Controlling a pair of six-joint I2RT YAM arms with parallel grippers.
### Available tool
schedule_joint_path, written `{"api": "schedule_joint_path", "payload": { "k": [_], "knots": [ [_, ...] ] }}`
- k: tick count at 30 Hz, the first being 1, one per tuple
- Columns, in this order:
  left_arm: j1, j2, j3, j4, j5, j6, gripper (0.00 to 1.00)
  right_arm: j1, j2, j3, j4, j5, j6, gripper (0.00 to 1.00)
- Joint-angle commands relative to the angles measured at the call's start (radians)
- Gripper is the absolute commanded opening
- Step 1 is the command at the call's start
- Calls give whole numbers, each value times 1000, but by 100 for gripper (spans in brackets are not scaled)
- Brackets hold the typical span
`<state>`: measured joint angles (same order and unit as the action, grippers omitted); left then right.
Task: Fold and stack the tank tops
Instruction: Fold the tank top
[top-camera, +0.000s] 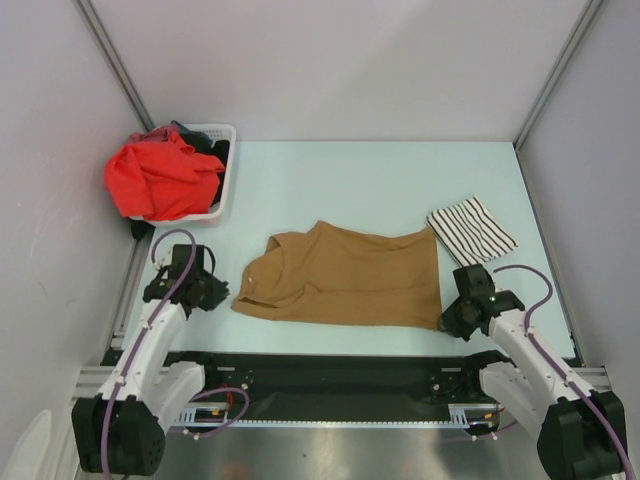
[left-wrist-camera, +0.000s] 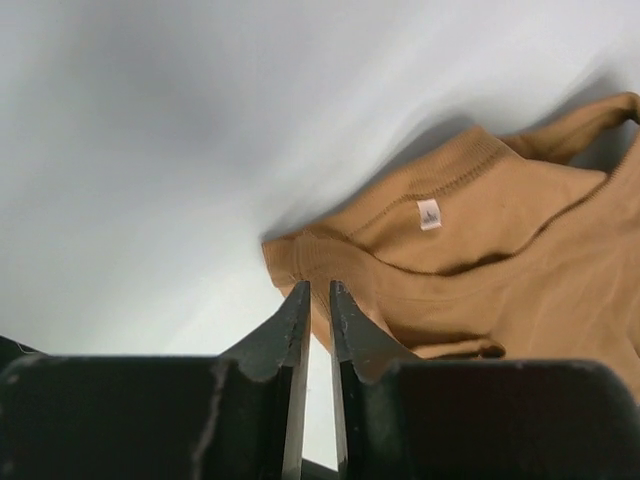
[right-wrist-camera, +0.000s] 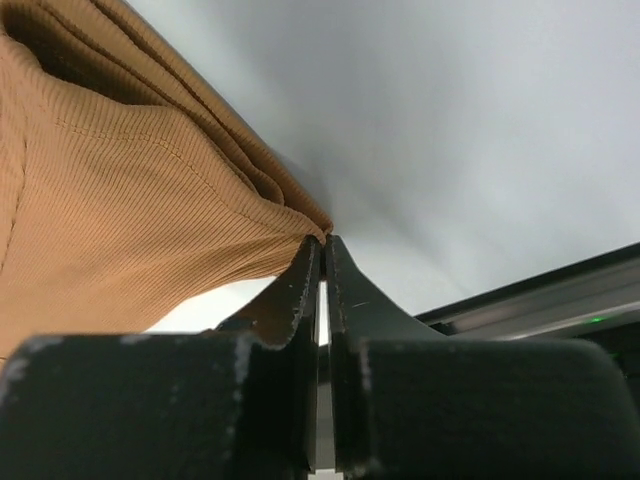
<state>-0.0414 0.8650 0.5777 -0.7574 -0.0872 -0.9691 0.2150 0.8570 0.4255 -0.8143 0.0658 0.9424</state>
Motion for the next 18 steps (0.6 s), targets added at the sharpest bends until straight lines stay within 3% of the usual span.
{"api": "schedule_joint_path", "payload": {
  "k": [1,2,3,4,6,8,11,18],
  "knots": [
    [6,83,30,58,-28,-3,18,4,-9,15,-54,46,25,6],
    [6,109,54,73,-29,10,23,3,-3,19,-55,52,26,11],
    [6,158,69,78,-34,23,36,3,13,27,-57,63,24,16],
    [6,179,85,78,-43,36,42,3,20,35,-63,75,22,30],
    [6,218,123,88,-60,85,59,4,28,67,-75,106,16,35],
    [8,221,128,192,-22,179,61,3,30,110,-80,133,4,45],
    [6,230,135,325,107,265,63,3,33,175,-31,177,-65,45],
    [-15,337,228,424,167,325,66,4,189,303,225,98,-233,44]
  ]
}}
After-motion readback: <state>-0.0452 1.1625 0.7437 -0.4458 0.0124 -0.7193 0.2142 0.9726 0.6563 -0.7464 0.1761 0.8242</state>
